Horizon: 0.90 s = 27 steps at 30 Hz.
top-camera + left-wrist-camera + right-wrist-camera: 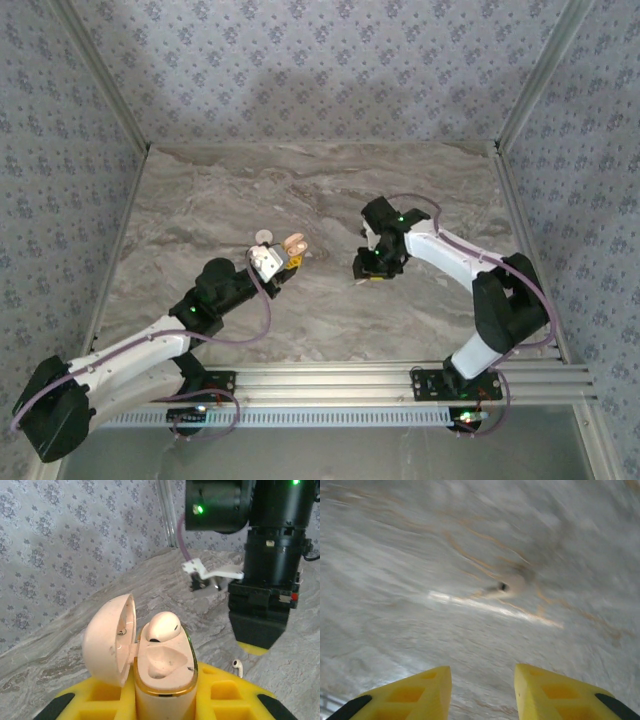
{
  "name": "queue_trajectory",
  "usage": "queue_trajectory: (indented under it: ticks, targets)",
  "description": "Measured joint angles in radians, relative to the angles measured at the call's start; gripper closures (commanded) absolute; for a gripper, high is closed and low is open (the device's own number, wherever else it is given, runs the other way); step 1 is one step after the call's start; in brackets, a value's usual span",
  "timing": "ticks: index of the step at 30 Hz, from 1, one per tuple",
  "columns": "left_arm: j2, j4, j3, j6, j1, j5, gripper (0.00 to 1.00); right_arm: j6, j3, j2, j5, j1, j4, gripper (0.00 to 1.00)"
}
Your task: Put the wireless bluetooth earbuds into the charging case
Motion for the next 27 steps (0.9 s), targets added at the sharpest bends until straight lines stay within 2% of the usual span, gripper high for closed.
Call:
queue_trajectory:
  ticks: [4, 12, 27]
  targets:
    - [0.008, 0.002, 0.000, 0.000, 0.000, 0.000, 0.86, 0.061, -0.089, 0.002, 0.000, -0.023, 0.028, 0.57]
    - [0.027, 0.005, 0.000, 0.000, 0.000, 0.000, 0.86, 0.091, -0.095, 0.065, -0.005, -0.023, 0.129, 0.58]
    - [0.030, 0.000, 0.000, 0.012, 0.000, 0.001, 0.86, 0.060, 0.011, 0.178, -0.019, -0.039, 0.168, 0.63]
